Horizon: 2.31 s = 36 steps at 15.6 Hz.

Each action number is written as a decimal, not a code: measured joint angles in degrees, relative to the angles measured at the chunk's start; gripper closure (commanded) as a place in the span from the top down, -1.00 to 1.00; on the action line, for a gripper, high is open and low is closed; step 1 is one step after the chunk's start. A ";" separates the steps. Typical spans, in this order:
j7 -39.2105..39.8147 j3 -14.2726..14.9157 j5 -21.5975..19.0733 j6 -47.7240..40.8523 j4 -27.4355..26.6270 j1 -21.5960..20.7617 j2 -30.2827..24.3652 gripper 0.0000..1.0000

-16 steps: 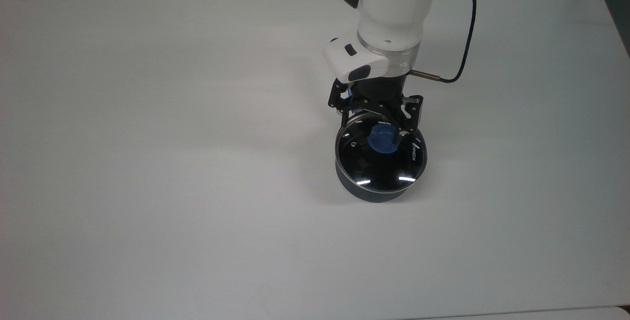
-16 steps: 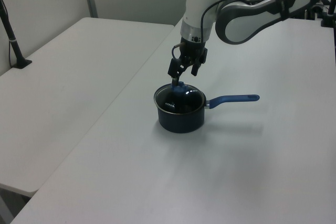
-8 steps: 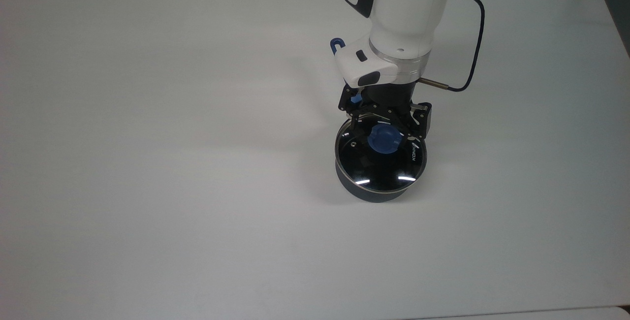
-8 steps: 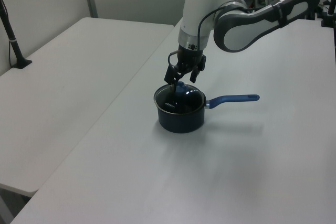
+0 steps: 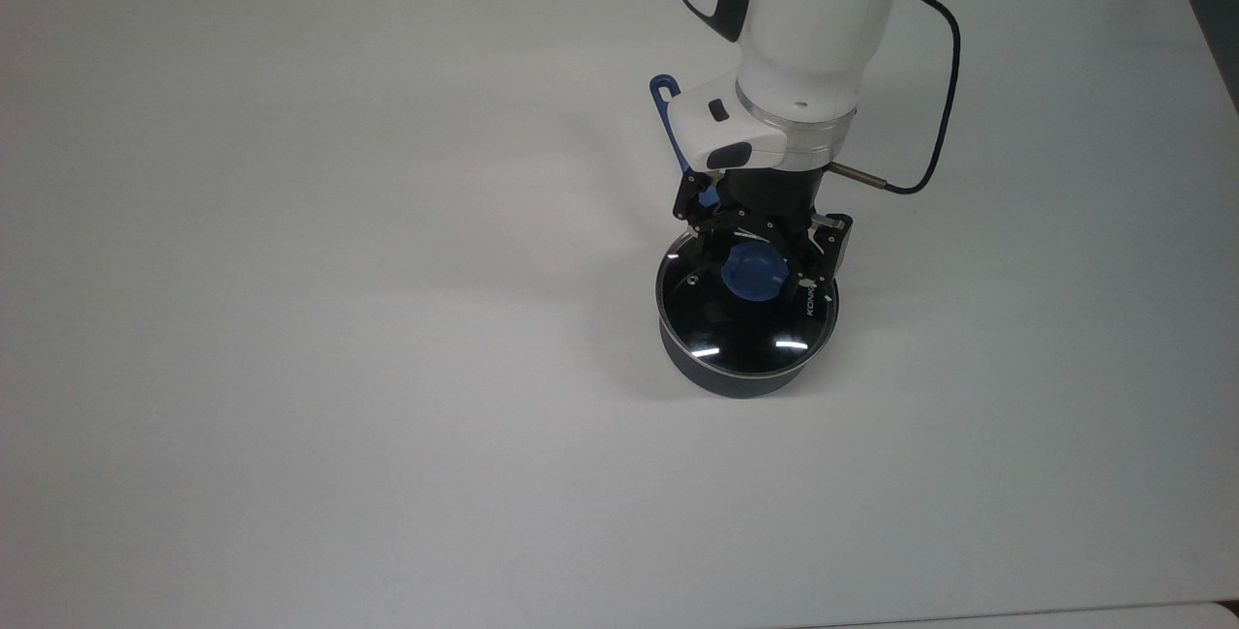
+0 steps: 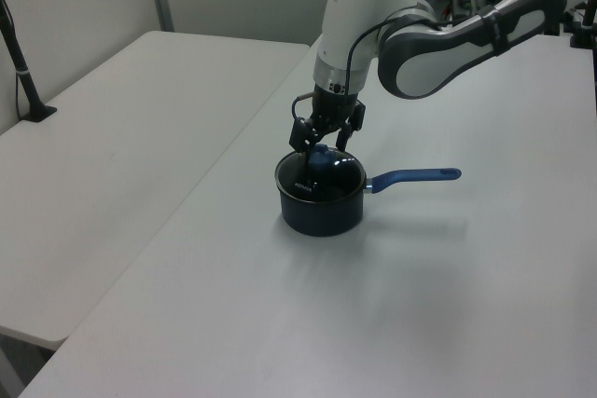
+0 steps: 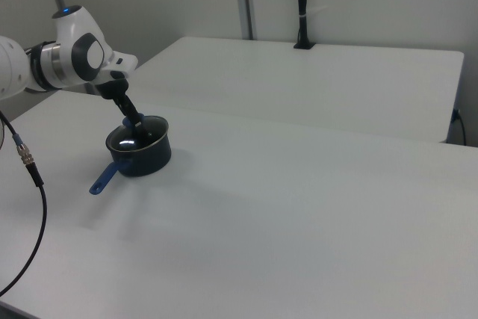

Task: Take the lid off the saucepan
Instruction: 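Close the gripper on the blue lid knob, then lift the glass lid up off the saucepan rim, then carry the lid away from the saucepan and lower it to the table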

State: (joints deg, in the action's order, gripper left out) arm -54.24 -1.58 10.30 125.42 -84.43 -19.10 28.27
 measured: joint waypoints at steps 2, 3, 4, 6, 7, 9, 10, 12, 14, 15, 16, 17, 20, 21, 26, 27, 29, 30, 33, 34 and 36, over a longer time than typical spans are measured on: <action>-0.09 -0.02 0.01 0.00 0.03 -0.32 0.03 0.16; -0.16 -0.02 0.01 0.00 0.03 -0.48 0.06 0.10; -0.27 -0.02 0.01 0.00 0.06 -0.60 0.09 -0.02; -0.30 0.00 0.04 0.00 0.09 -0.66 0.13 -0.15; -0.30 0.02 0.04 0.00 0.11 -0.66 0.15 -0.19; -0.30 0.02 0.04 0.00 0.12 -0.66 0.16 -0.23; -0.30 0.02 0.04 0.00 0.12 -0.66 0.17 -0.25; -0.30 0.02 0.05 0.00 0.13 -0.66 0.17 -0.25; -0.30 0.03 0.06 0.00 0.17 -0.65 0.17 -0.25; -0.30 0.03 0.27 0.00 0.27 -0.63 0.16 -0.25; -0.26 0.05 0.72 0.00 0.47 -0.56 0.12 -0.26; -0.17 0.09 1.21 0.00 0.73 -0.43 -0.04 -0.26; 1.22 0.18 1.48 0.00 1.27 0.69 -1.37 -0.27; 2.11 0.19 1.48 0.00 1.22 1.19 -2.06 -0.28; 10.68 0.30 1.47 -0.31 -4.92 5.54 -8.59 -0.31; 13.80 0.34 1.44 -1.20 -7.11 7.08 -10.67 -0.31; 21.80 0.39 0.41 -4.43 -11.33 10.87 -15.11 -0.30; 26.77 0.45 -1.25 -6.67 -13.14 13.04 -17.24 -0.29; 42.92 0.63 -6.79 -14.43 -17.77 20.20 -21.97 -0.28; 47.55 0.69 -7.46 -15.70 -19.44 22.73 -23.02 -0.29; 55.01 0.76 -8.14 -15.77 -23.77 27.35 -24.42 -0.28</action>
State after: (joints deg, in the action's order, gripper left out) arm 0.77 -0.82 2.17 109.65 -108.21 8.25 3.84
